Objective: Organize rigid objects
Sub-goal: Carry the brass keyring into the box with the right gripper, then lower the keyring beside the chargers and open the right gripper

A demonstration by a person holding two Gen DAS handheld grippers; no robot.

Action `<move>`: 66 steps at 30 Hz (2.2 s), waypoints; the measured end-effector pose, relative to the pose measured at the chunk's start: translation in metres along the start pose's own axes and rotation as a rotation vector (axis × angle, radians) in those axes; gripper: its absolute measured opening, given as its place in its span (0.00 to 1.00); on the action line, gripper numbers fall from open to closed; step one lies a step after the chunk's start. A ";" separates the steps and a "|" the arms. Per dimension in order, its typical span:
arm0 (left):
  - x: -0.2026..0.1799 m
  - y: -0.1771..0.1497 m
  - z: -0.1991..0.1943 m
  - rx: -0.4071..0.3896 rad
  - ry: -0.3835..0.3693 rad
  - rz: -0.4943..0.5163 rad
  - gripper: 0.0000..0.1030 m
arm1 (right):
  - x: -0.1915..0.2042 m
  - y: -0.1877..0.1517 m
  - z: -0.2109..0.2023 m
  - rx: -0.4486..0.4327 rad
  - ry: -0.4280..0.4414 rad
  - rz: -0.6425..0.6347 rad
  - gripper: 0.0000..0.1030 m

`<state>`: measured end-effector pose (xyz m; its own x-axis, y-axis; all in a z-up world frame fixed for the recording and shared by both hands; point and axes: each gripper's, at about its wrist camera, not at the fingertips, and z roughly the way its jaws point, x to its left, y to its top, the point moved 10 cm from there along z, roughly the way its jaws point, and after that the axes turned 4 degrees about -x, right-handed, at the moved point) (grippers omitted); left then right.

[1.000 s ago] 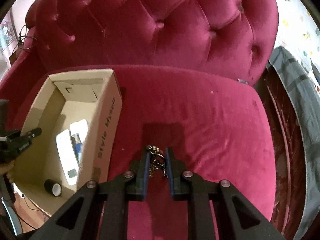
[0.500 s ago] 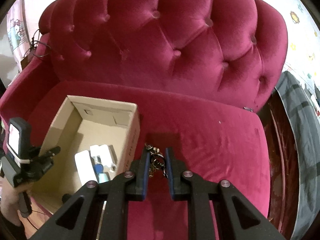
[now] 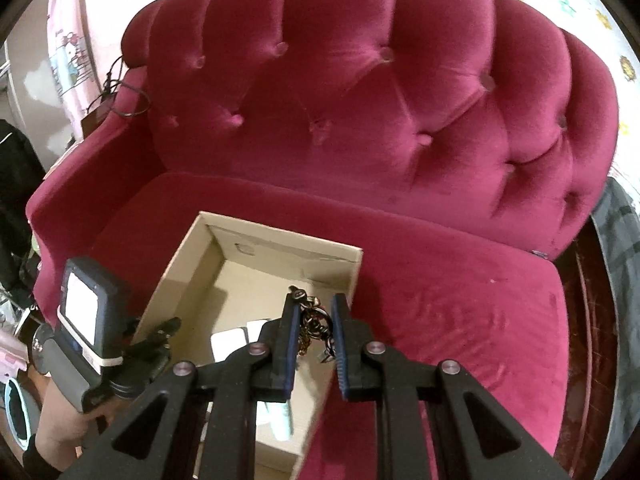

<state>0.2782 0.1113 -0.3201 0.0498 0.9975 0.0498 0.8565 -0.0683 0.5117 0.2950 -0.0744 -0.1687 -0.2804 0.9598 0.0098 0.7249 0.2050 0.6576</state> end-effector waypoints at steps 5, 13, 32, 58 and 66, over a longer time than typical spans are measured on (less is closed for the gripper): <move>0.001 0.000 0.000 0.000 -0.004 -0.002 0.14 | 0.022 -0.010 0.019 0.027 0.037 -0.007 0.15; 0.001 0.000 -0.001 0.000 -0.006 -0.004 0.14 | 0.044 -0.035 0.055 0.089 0.070 0.007 0.15; -0.001 -0.001 0.000 0.001 -0.005 -0.003 0.14 | 0.051 -0.083 0.118 0.231 0.066 0.100 0.16; 0.000 0.000 0.001 0.002 -0.003 -0.001 0.14 | 0.049 -0.077 0.102 0.177 0.040 0.104 0.46; -0.001 0.000 0.002 0.001 0.007 0.006 0.14 | 0.030 -0.074 0.077 0.169 -0.013 0.139 0.56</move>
<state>0.2787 0.1099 -0.3216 0.0513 0.9970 0.0588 0.8568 -0.0742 0.5103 0.2819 -0.0458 -0.2751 -0.1630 0.9833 0.0815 0.8518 0.0985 0.5146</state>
